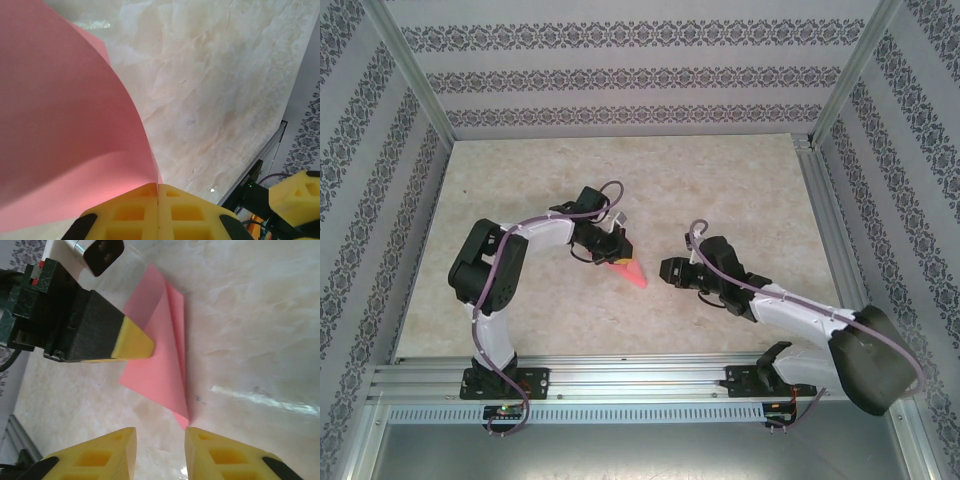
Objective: Fold a paper plane with a square sheet of paper (pick it up from the middle)
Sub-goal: Third fold the triangle at the center of the table.
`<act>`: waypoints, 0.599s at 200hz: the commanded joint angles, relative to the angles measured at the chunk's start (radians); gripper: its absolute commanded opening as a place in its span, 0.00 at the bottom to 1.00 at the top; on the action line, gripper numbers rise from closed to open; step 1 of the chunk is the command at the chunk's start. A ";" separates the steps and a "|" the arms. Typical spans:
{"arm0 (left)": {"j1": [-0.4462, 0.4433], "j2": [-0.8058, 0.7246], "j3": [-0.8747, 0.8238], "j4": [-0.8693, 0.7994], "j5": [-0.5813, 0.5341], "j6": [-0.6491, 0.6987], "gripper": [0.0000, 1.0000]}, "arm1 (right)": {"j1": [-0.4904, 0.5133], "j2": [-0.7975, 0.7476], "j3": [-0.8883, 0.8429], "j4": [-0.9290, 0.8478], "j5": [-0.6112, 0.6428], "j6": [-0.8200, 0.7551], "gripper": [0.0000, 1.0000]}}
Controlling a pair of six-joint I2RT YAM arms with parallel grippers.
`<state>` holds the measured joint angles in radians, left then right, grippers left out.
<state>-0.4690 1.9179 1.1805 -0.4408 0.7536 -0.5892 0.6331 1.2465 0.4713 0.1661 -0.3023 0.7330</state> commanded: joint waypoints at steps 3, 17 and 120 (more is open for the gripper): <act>0.015 0.035 0.057 -0.100 -0.014 0.135 0.07 | 0.012 0.115 0.051 0.176 -0.137 0.109 0.23; 0.019 0.046 0.075 -0.137 -0.016 0.171 0.07 | 0.018 0.181 0.066 0.238 -0.155 0.148 0.20; 0.088 0.113 0.150 -0.257 0.005 0.308 0.09 | 0.042 0.431 0.151 0.376 -0.210 0.224 0.16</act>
<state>-0.3805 2.0006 1.2915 -0.6353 0.7490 -0.3508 0.6678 1.6371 0.5953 0.4541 -0.4858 0.9260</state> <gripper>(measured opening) 0.094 0.167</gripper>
